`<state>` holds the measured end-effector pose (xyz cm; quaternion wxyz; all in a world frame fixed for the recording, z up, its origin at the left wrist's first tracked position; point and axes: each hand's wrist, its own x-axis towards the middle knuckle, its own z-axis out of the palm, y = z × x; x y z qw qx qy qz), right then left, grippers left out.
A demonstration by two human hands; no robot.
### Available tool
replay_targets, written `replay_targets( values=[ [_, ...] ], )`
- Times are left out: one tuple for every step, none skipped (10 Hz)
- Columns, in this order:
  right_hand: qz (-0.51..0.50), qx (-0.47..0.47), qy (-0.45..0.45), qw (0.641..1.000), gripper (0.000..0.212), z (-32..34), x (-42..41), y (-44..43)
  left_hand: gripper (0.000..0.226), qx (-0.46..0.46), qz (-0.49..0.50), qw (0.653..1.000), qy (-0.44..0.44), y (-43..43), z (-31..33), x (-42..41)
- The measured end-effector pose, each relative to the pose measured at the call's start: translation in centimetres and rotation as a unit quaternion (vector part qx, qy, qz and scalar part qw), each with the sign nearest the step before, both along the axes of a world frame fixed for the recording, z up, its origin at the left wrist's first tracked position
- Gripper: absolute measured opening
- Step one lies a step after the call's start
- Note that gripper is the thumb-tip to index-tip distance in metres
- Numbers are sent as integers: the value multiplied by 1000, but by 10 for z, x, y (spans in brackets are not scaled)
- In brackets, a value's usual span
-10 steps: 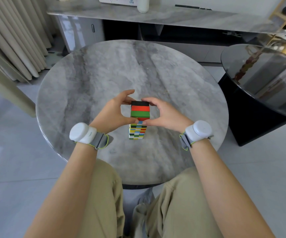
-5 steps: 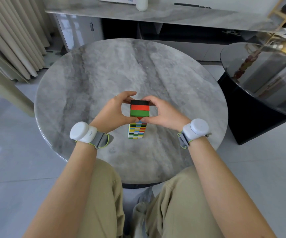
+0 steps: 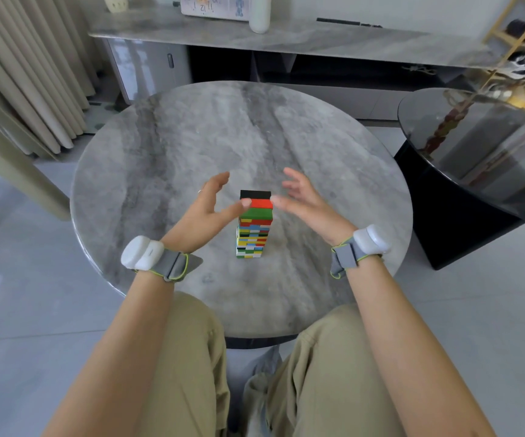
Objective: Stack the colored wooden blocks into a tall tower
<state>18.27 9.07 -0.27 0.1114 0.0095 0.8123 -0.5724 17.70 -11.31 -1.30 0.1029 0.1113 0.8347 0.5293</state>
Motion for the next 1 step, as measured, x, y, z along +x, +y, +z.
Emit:
replay_targets(
  values=[
    [-138, -77, 55, 986, 23, 1, -2, -2, 37, -24, 48, 997, 63, -2, 10, 0]
  ],
)
